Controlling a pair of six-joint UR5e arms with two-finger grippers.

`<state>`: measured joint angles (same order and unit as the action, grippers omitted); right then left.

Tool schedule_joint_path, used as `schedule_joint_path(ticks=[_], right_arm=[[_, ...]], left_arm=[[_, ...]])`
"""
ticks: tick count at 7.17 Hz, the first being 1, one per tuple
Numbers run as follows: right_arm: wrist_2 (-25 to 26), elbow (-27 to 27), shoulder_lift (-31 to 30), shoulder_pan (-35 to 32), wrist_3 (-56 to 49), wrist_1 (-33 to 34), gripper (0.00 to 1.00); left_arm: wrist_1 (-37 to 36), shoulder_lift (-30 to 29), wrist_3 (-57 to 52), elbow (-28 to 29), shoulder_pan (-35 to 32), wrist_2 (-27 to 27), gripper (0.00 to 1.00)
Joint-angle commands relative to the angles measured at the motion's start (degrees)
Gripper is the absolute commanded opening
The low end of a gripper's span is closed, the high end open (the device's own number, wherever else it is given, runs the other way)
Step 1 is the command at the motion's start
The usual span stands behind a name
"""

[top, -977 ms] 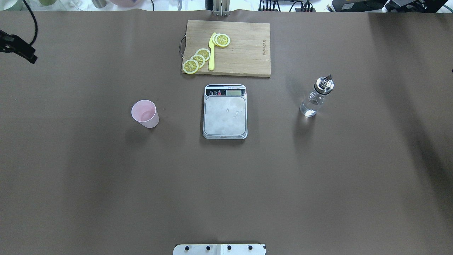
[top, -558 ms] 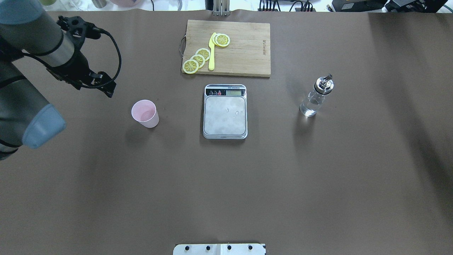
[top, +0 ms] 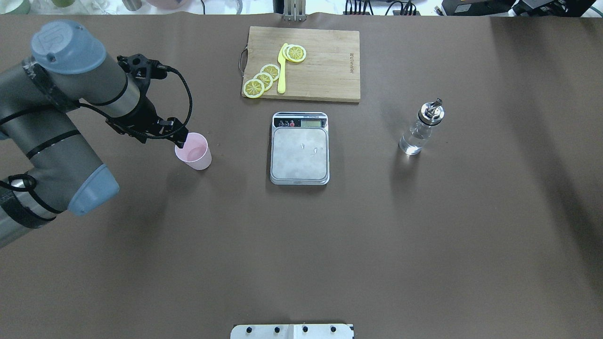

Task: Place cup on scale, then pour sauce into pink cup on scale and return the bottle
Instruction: 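Grasp the pink paper cup with the left gripper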

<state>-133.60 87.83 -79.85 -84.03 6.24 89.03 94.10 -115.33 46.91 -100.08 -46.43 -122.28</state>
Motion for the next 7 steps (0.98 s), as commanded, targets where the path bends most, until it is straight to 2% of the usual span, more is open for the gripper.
schedule_joint_path(ticks=[1,7], right_arm=[[0.1,0.2,-0.1,-0.3,0.0,0.0,1.00],[0.3,0.2,0.0,-0.3,0.0,0.0,1.00]], left_arm=[[4.2,-0.2,1.7,2.8,1.2,-0.1,0.82],[4.2,-1.3,4.7,4.4,1.2,-0.4,0.74]])
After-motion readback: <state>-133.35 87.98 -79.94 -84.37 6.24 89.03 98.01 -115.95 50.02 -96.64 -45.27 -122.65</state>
